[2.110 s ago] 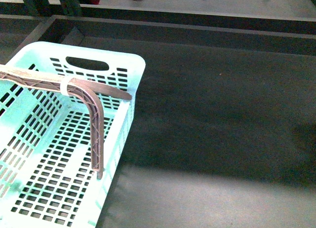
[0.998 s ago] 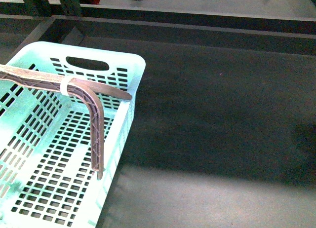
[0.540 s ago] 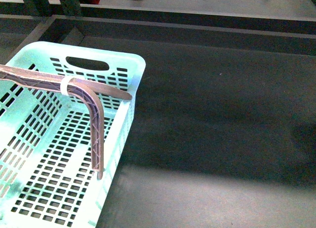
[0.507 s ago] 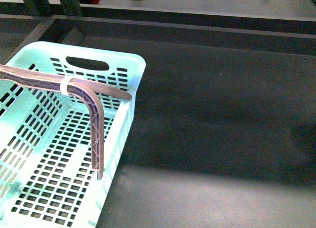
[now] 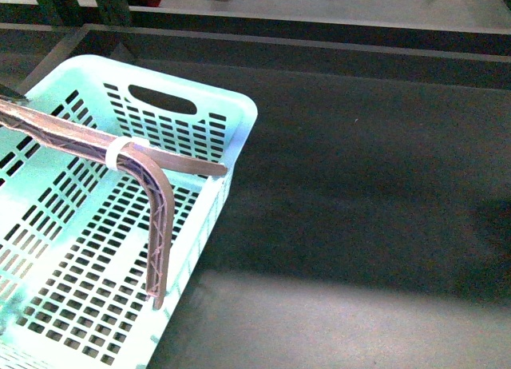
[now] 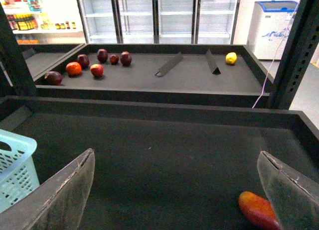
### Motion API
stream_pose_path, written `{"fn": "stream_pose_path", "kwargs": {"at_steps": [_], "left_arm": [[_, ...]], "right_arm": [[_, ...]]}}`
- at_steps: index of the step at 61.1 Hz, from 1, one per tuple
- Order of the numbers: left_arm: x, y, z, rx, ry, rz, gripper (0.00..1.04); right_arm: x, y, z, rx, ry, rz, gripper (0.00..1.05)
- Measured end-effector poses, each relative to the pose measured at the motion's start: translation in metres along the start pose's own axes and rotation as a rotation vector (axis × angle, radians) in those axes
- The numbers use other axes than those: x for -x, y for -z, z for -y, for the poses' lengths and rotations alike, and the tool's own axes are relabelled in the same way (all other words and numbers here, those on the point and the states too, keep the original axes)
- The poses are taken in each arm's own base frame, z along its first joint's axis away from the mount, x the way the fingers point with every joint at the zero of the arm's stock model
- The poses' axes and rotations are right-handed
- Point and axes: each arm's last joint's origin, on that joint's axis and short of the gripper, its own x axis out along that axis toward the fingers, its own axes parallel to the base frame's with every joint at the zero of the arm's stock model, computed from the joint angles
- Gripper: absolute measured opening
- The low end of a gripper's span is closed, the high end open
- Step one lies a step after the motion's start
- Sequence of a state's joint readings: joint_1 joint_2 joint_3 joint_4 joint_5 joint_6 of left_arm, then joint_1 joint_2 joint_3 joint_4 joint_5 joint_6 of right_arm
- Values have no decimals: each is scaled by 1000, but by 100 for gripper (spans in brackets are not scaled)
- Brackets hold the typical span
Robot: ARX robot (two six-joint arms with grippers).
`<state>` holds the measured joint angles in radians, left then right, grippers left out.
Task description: Pick apple with right arm and hold basket with left
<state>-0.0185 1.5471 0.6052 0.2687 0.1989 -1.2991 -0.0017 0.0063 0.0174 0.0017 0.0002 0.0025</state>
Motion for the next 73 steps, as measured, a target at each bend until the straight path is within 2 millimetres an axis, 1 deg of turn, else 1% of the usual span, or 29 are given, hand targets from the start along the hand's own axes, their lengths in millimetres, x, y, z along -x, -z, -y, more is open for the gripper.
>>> {"fn": "stream_pose_path", "kwargs": {"at_steps": [8, 13, 18, 25, 40, 46, 54, 61, 67, 73], "left_arm": [[14, 8, 12, -105, 42, 3, 8], [26, 13, 22, -164, 81, 1, 8], [40, 24, 39, -233, 133, -25, 8], [47, 36, 57, -272, 176, -67, 8], [56, 76, 101, -371, 261, -180, 8], [60, 98, 117, -418, 303, -236, 8], [62, 121, 125, -460, 329, -301, 8], [66, 140, 126, -498, 347, -357, 8], [67, 147, 125, -514, 354, -386, 8], [67, 147, 125, -515, 354, -388, 8]], "right_arm": [[0, 0, 0, 0, 0, 0, 96], [0, 0, 0, 0, 0, 0, 96], [0, 0, 0, 0, 0, 0, 96], [0, 0, 0, 0, 0, 0, 96], [0, 0, 0, 0, 0, 0, 96], [0, 0, 0, 0, 0, 0, 96], [0, 0, 0, 0, 0, 0, 96], [0, 0, 0, 0, 0, 0, 96], [0, 0, 0, 0, 0, 0, 96], [0, 0, 0, 0, 0, 0, 96]]}}
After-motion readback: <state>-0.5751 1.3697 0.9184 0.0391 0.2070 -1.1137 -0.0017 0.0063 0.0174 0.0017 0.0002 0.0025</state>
